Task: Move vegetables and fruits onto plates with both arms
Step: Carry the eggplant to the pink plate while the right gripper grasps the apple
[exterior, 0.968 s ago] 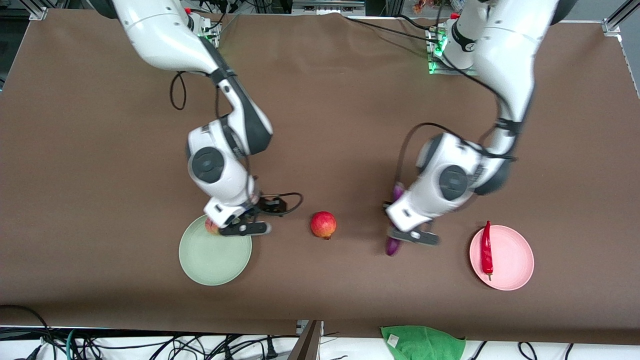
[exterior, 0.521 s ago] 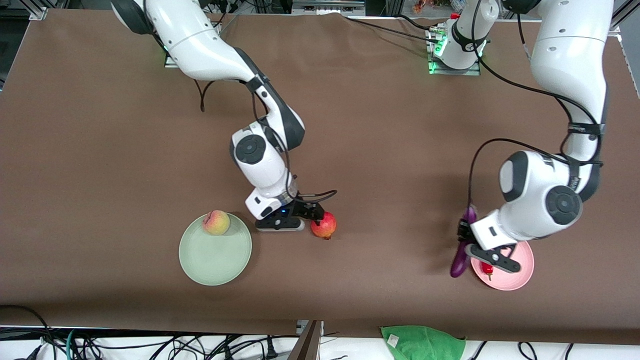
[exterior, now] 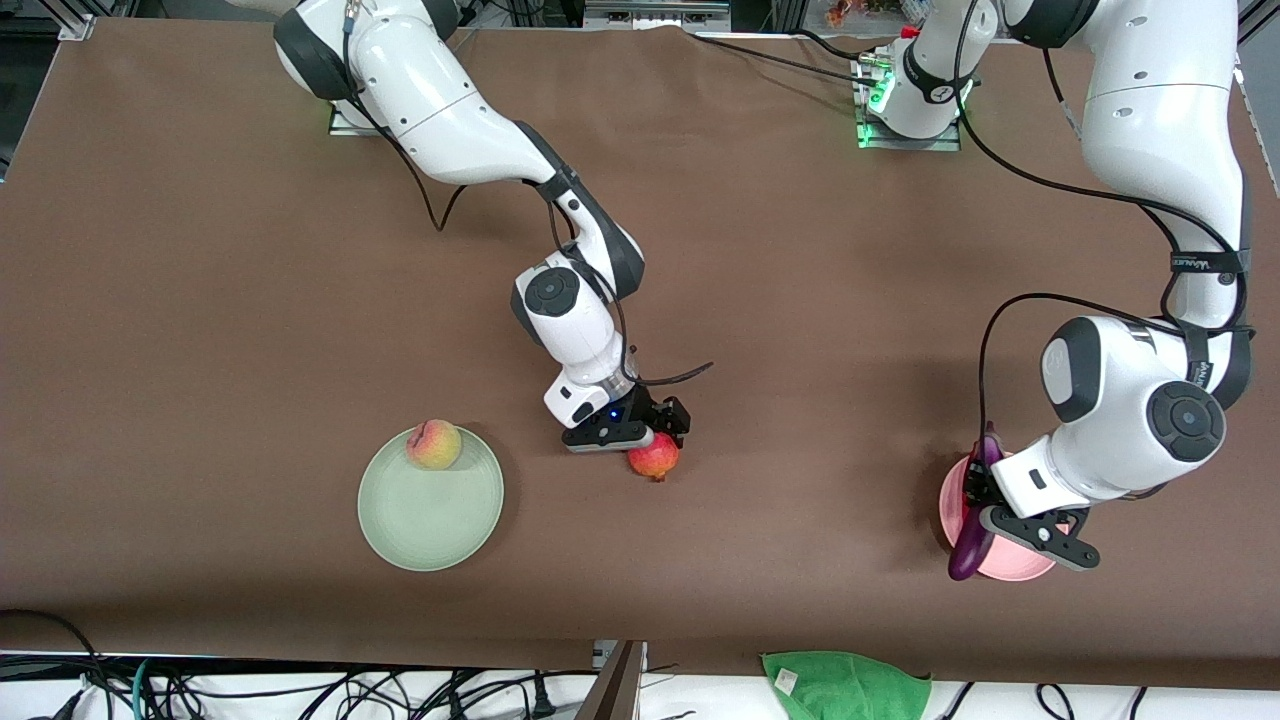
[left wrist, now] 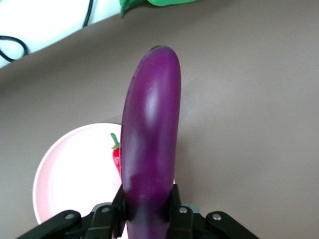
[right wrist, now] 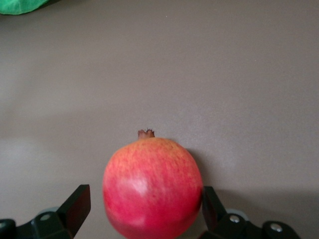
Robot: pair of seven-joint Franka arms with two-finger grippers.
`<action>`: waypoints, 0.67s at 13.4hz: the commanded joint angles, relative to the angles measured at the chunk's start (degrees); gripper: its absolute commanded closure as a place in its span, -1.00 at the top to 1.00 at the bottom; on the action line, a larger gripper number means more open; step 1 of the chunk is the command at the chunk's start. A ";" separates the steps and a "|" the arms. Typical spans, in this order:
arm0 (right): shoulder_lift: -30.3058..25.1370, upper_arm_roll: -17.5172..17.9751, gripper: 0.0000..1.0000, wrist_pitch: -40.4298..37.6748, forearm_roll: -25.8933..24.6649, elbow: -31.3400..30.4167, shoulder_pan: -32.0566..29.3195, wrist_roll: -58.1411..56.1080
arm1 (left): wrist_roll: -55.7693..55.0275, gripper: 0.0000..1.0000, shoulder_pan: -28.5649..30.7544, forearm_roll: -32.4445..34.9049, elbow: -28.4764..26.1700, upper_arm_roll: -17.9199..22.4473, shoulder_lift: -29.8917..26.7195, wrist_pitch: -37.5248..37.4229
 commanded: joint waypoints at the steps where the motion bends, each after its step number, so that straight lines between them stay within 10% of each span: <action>1: 2.71 -0.33 0.98 2.10 -1.94 2.42 0.47 0.45 | 1.90 -1.00 1.20 0.67 5.33 0.01 3.93 0.80; 4: 2.72 -0.59 0.96 2.19 -2.30 2.42 0.56 0.45 | 1.99 -1.00 2.87 0.23 5.34 -0.08 4.99 3.88; 9: 0.97 -0.59 -0.68 1.23 -2.21 2.33 -0.14 -0.51 | 1.90 -1.00 5.07 -4.57 5.52 -0.61 6.13 4.67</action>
